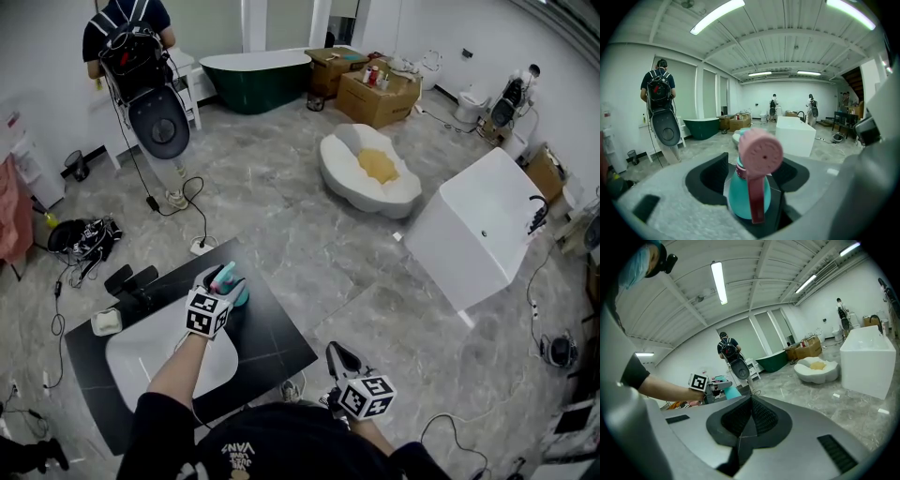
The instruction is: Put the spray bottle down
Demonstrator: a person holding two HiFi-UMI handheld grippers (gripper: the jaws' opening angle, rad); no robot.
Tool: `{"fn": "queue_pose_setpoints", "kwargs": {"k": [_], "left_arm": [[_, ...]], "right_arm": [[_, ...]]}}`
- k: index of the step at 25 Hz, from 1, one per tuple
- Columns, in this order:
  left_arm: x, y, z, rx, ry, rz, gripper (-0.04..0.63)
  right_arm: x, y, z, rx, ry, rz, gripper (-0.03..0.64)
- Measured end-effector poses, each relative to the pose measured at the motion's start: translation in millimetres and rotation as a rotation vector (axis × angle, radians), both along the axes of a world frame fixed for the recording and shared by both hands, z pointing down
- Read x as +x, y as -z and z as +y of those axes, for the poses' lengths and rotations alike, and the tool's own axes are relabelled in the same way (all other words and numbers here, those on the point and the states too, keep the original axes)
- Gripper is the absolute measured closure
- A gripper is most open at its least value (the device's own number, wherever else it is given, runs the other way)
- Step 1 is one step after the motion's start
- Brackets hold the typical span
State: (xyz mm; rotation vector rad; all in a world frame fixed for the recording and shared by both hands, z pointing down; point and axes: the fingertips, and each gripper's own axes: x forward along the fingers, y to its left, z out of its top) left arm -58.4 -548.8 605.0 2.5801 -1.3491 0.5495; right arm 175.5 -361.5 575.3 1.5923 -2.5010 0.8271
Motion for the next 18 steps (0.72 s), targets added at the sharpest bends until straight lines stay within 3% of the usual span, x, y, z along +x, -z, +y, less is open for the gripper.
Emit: {"fn": "queue_pose_setpoints", "kwargs": {"k": [9, 18], "left_arm": [[-6.3, 10.2, 24.6, 0.022, 0.055, 0.012, 0.324], [-36.5, 27.8, 80.6, 0.061, 0.193, 0.023, 0.324]], "right_arm": [[7.9, 0.5, -10.6, -0.004, 0.082, -0.011, 0.613], [-1.3, -10.8, -27.8, 0.0, 0.241, 0.001, 0.613]]}}
